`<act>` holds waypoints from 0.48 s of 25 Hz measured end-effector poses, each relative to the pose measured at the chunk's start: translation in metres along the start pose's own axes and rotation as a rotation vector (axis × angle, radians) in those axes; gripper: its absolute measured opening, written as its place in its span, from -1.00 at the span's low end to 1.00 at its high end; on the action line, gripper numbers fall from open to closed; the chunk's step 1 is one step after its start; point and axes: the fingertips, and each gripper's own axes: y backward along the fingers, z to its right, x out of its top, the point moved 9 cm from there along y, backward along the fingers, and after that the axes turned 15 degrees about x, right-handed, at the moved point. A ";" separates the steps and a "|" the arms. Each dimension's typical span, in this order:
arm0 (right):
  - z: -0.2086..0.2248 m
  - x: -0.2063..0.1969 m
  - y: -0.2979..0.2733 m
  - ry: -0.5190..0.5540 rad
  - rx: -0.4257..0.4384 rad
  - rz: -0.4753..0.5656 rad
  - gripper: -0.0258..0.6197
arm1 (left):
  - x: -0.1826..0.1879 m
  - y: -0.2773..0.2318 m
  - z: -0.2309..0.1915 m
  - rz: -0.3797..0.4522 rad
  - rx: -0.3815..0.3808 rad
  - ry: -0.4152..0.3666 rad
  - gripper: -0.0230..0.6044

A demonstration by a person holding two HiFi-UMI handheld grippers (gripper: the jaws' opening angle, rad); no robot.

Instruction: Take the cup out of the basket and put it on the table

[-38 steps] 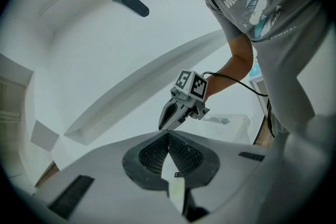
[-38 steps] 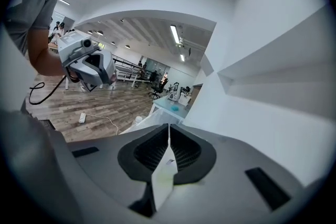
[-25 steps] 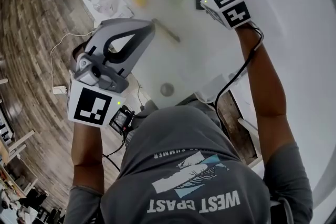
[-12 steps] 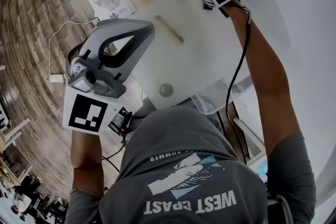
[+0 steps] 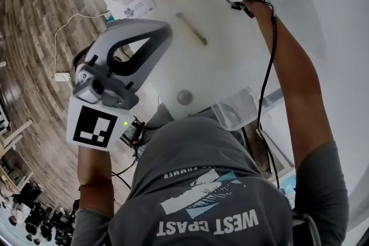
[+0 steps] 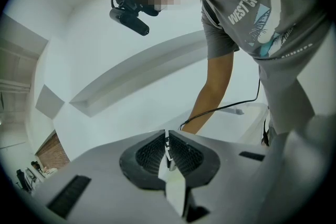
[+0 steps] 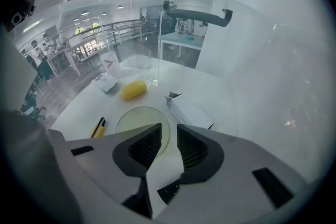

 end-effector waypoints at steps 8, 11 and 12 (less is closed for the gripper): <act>0.001 -0.006 -0.014 -0.046 -0.005 -0.020 -0.82 | -0.008 0.007 0.000 -0.018 0.025 0.006 -0.74; -0.006 -0.001 -0.005 -0.028 -0.034 -0.002 -0.83 | -0.011 0.011 0.002 -0.023 0.033 -0.001 -0.74; -0.008 0.002 -0.001 -0.022 -0.043 0.008 -0.83 | -0.012 0.013 0.002 -0.024 0.034 -0.004 -0.74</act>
